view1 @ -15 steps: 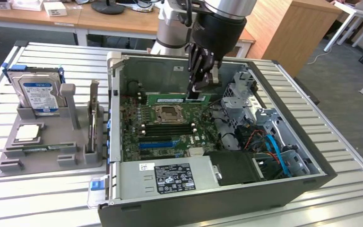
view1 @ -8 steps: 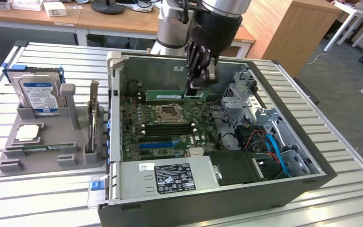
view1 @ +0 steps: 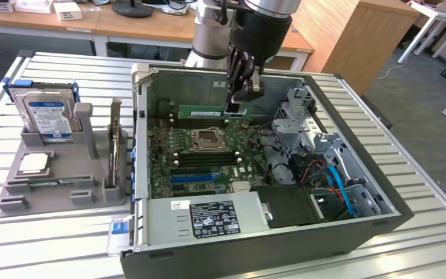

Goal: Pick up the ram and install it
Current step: 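Pick up the ram and move it above insertion slot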

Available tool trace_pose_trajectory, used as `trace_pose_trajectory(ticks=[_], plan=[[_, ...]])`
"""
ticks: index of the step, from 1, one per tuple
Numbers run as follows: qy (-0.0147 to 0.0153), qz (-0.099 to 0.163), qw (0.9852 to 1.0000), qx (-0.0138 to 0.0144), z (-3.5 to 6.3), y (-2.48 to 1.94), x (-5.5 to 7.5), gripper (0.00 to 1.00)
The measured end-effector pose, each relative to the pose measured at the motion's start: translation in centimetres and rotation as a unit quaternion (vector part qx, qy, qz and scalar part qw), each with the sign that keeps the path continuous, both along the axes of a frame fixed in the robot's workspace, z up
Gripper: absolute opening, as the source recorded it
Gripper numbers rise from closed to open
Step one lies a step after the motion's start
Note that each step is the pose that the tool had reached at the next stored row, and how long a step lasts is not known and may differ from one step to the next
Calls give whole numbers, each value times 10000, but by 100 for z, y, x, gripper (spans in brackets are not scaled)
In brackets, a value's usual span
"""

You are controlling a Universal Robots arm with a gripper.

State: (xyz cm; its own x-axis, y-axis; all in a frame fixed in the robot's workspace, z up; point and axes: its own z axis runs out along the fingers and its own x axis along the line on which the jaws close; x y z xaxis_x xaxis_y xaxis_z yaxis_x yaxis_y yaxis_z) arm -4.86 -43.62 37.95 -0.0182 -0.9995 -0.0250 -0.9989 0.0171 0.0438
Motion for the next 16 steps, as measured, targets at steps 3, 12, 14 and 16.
trace_pose_trajectory(ticks=[3,12,14,16], plan=[[0,-11,10000,-1,-8,64,0,12],[0,-43,10000,-1,-22,228,0,12],[0,-42,10000,-1,-22,228,0,12],[0,-42,10000,-1,-22,230,4,12]])
